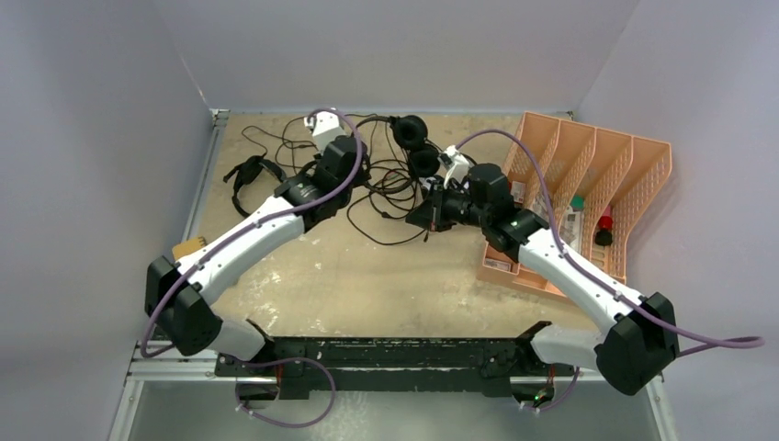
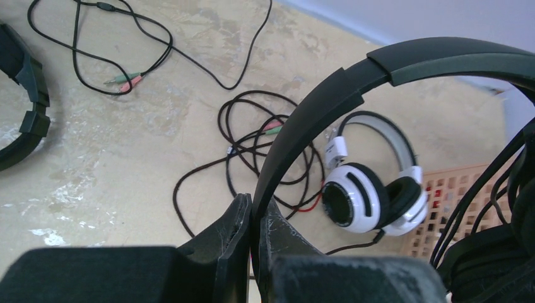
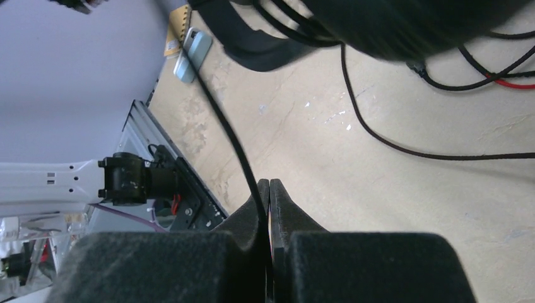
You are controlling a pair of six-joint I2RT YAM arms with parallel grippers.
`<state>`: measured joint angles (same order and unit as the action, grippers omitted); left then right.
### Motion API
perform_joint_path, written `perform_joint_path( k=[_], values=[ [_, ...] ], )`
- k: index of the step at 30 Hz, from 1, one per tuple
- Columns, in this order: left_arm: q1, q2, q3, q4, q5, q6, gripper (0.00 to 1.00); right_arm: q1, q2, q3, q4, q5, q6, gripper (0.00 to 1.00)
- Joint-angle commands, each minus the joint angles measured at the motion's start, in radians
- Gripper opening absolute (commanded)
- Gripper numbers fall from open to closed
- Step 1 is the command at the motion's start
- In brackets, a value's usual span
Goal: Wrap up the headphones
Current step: Wrap the headphones cable around the headphones.
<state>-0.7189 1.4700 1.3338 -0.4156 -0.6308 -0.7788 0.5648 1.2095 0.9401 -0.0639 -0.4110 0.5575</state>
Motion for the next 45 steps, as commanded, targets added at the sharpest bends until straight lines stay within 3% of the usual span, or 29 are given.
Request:
perform_joint_path(
  k=[1, 8, 11, 15, 24, 32, 38, 45],
  values=[
    [0.012, -0.116, -0.045, 0.141, 0.085, -0.086, 0.00, 0.006, -0.023, -0.016, 0.084, 0.030, -0.025, 0.00],
    [0.015, -0.231, -0.173, 0.221, 0.179, -0.124, 0.00, 0.007, -0.091, -0.128, 0.198, 0.019, -0.065, 0.00],
    [0.014, -0.297, -0.283, 0.323, 0.252, -0.177, 0.00, 0.006, -0.124, -0.212, 0.309, 0.014, -0.080, 0.00],
    [0.013, -0.306, -0.303, 0.384, 0.343, -0.166, 0.00, 0.006, -0.134, -0.299, 0.469, 0.014, -0.079, 0.00],
    [0.021, -0.359, -0.266, 0.302, 0.405, -0.100, 0.00, 0.006, -0.117, -0.254, 0.350, 0.015, -0.071, 0.00],
    [0.026, -0.362, -0.243, 0.263, 0.525, -0.139, 0.00, 0.006, -0.134, -0.244, 0.413, 0.029, -0.076, 0.00],
    [0.027, -0.381, -0.227, 0.220, 0.529, -0.158, 0.00, 0.006, -0.179, -0.238, 0.401, 0.065, -0.093, 0.00],
    [0.032, -0.338, -0.126, 0.064, 0.498, -0.165, 0.00, 0.006, -0.238, -0.240, 0.383, 0.036, -0.167, 0.11]
  ],
)
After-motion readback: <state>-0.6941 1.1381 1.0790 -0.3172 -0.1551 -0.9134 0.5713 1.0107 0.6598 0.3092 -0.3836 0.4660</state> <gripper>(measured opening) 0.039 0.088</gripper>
